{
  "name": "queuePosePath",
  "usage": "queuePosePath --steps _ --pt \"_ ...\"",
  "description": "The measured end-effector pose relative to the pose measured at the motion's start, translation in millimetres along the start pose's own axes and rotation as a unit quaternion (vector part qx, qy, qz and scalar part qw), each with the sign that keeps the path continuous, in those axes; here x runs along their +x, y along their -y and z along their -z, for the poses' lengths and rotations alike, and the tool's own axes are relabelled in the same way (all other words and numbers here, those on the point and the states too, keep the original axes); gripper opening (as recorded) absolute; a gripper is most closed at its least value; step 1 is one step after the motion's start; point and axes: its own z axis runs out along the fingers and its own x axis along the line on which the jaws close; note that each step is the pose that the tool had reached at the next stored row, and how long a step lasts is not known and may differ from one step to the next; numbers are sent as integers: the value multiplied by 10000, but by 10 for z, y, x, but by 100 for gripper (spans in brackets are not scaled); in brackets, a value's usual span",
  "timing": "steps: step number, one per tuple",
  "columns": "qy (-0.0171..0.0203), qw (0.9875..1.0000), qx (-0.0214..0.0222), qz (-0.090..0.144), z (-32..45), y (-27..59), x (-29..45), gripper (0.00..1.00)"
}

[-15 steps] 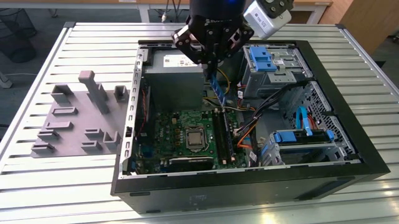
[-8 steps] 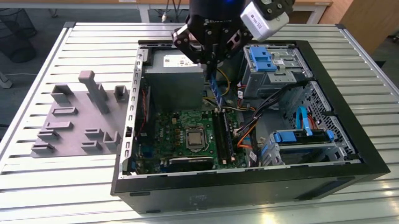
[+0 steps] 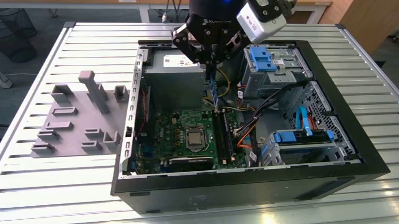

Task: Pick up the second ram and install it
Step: 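Insert the second ram into the second slot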

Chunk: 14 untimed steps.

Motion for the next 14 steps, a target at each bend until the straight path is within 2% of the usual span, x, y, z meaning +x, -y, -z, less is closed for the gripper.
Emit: queuePosePath --steps 1,7,14 --pt "-4 9999 1 -125 -1 0 0 14" --pt "-13 9991 0 -412 -9 0 0 14" --pt "-14 9991 0 -429 -17 0 0 14"
